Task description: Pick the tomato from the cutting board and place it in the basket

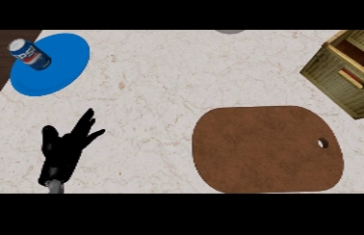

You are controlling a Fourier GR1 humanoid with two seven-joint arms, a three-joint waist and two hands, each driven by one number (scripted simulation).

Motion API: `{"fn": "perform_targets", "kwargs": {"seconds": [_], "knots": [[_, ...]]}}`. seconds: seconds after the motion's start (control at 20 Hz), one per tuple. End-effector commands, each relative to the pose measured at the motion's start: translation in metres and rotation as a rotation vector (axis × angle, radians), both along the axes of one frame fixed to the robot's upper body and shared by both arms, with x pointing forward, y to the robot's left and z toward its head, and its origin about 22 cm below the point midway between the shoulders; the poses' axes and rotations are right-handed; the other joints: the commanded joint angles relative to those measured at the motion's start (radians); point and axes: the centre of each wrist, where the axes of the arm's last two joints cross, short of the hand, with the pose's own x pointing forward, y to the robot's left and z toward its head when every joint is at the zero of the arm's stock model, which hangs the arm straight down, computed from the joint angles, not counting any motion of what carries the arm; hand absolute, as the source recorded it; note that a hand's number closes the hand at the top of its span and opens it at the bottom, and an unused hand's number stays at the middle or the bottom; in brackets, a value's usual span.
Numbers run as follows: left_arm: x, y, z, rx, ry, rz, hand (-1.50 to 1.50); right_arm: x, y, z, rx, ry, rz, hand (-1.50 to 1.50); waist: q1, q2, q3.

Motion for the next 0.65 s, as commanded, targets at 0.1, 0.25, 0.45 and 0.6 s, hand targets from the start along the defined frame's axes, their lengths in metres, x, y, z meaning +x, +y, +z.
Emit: {"fn": "perform_targets", "kwargs": {"seconds": [0.1,0.25,0.45,0.6], "knots": [[-0.007,-0.004,-0.019,0.008,0.134,-0.003,0.0,-0.008,-0.013,0.012,0.11,-0.024,-0.037,-1.5,0.001,0.012,-0.009],[-0.009,-0.015,-0.019,0.014,0.127,-0.027,0.0,-0.017,-0.024,0.008,0.187,-0.009,-0.089,-1.5,0.002,0.014,-0.008],[-0.016,-0.008,-0.021,-0.003,0.133,-0.022,0.0,-0.04,-0.044,0.019,0.223,-0.032,-0.179,-1.5,0.013,0.021,-0.007],[-0.008,0.0,-0.012,0.011,0.108,-0.003,0.0,-0.054,-0.055,0.017,0.209,-0.023,-0.193,-1.5,0.007,0.025,-0.004]]}}
